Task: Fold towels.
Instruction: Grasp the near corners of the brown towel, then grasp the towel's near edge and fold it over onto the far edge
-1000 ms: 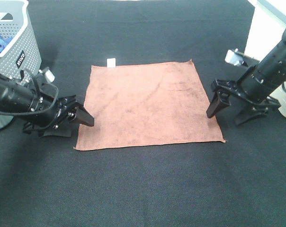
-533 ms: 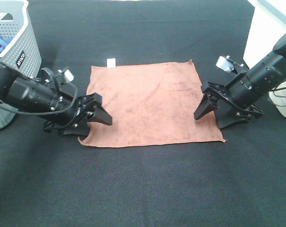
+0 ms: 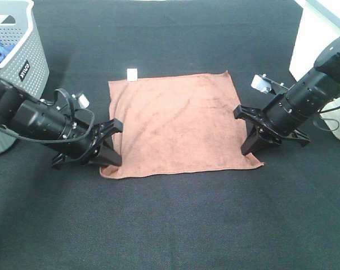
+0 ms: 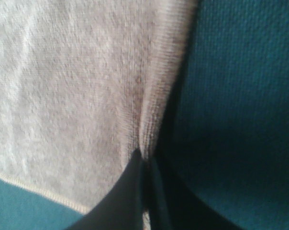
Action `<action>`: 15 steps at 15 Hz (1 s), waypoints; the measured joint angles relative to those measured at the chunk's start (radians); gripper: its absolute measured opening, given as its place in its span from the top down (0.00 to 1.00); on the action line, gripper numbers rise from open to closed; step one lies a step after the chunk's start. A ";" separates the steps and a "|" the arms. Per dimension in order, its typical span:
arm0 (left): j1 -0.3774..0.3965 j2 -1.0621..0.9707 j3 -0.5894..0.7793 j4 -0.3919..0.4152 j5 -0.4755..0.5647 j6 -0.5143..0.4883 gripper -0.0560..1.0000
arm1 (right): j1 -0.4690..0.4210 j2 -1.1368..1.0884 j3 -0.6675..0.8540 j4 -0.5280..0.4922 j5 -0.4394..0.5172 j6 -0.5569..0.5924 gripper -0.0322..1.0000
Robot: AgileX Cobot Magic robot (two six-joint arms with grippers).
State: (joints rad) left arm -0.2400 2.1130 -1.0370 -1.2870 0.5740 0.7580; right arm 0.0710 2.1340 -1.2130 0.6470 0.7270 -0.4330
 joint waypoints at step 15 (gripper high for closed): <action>-0.010 -0.211 0.140 0.408 0.045 -0.297 0.95 | 0.011 -0.238 0.255 0.096 0.005 -0.058 0.97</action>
State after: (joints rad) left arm -0.2500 1.9020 -0.8970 -0.8790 0.6190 0.4610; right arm 0.0820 1.8960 -0.9580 0.7430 0.7320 -0.4910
